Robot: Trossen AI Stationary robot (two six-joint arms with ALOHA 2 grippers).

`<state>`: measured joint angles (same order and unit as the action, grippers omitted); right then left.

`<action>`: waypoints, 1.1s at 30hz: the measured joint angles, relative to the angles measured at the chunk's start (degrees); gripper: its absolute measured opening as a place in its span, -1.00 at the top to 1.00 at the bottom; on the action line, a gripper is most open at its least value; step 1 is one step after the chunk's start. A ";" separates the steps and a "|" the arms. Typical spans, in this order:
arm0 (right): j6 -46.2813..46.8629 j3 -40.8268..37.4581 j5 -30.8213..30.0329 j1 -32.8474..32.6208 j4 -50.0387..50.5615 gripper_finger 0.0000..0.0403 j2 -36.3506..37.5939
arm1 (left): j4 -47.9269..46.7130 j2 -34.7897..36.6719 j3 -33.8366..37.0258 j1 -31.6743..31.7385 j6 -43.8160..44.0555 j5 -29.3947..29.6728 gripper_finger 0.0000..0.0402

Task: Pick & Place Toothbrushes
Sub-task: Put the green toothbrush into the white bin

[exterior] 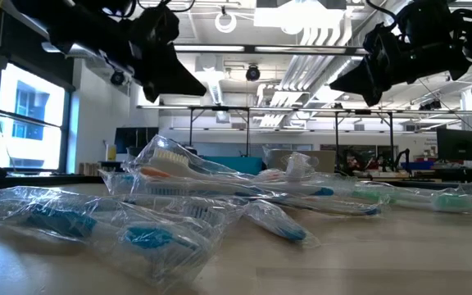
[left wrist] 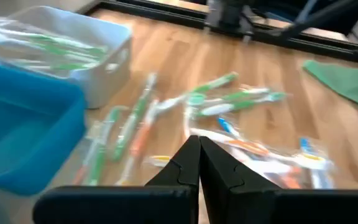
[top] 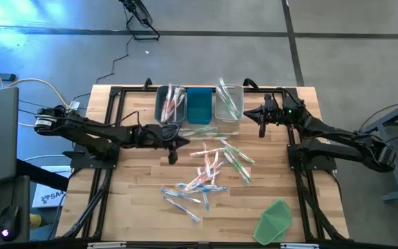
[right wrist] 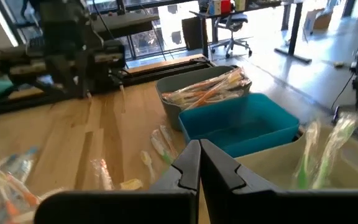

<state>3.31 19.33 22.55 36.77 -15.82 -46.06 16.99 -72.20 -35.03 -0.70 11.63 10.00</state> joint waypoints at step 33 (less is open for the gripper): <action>0.43 0.00 -9.73 -3.77 2.61 0.99 -0.01 | -5.81 2.07 -0.02 -0.40 7.59 16.15 1.00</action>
<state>3.74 19.33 12.82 33.00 -13.21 -46.07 11.18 -70.14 -35.04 -1.10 19.22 26.15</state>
